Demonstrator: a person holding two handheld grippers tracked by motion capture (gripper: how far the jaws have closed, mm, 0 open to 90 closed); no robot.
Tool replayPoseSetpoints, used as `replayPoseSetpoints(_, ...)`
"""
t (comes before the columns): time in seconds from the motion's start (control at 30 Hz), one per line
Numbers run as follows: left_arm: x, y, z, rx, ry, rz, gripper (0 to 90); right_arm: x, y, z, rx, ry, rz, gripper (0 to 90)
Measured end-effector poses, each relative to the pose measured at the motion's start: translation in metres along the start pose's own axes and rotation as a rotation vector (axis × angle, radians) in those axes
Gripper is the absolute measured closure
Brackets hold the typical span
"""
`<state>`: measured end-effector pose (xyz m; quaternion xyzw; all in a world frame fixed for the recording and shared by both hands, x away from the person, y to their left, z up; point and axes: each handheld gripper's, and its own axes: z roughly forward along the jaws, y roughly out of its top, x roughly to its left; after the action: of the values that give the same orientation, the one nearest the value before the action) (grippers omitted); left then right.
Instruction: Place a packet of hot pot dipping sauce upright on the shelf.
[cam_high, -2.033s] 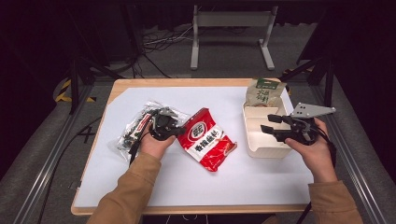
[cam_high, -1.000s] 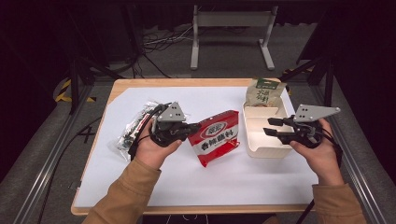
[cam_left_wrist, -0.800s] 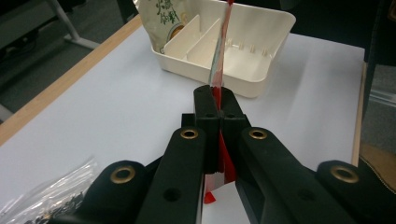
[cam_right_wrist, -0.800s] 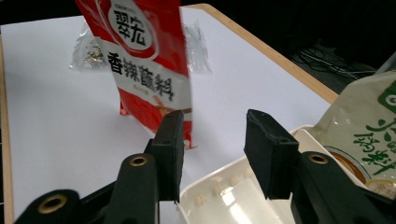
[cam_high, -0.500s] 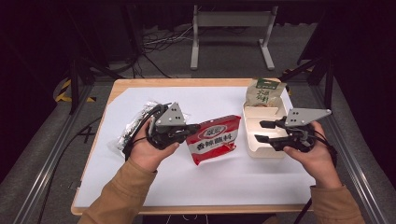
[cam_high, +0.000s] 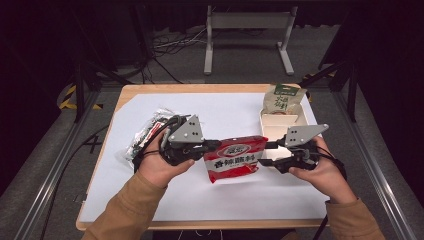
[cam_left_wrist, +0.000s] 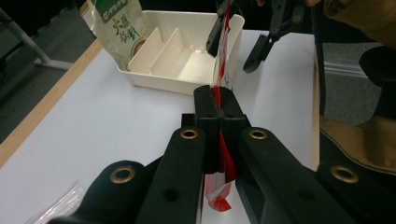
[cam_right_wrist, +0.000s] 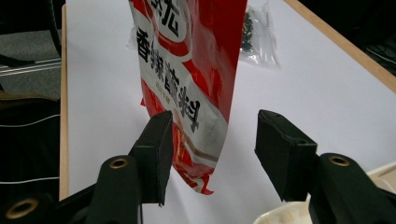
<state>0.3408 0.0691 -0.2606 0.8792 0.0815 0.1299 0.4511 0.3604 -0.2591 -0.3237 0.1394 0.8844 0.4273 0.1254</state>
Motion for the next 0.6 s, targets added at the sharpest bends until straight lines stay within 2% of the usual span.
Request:
replayPoseSetpoints(0.07, -0.001, 0.001, -0.001, -0.006, -0.002, 0.002, 89.8, 0.001, 0.000, 0.002, 0.002, 0.003, 0.002, 46.4)
replayPoseSetpoints(0.13, -0.001, 0.002, -0.002, -0.013, -0.005, 0.005, 89.8, 0.004, -0.004, 0.009, -0.028, 0.021, -0.002, 48.7)
replayPoseSetpoints(0.27, -0.003, 0.004, -0.003, -0.023, -0.020, 0.013, 89.8, 0.004, -0.008, 0.015, -0.042, 0.050, 0.008, 50.8)
replayPoseSetpoints(0.33, -0.005, 0.006, -0.003, -0.020, -0.022, 0.023, 89.8, 0.005, -0.009, 0.020, -0.011, 0.056, -0.013, 52.7)
replayPoseSetpoints(0.6, -0.007, 0.007, -0.002, -0.022, -0.029, 0.032, 89.8, 0.011, -0.006, 0.027, 0.003, 0.089, -0.043, 63.0)
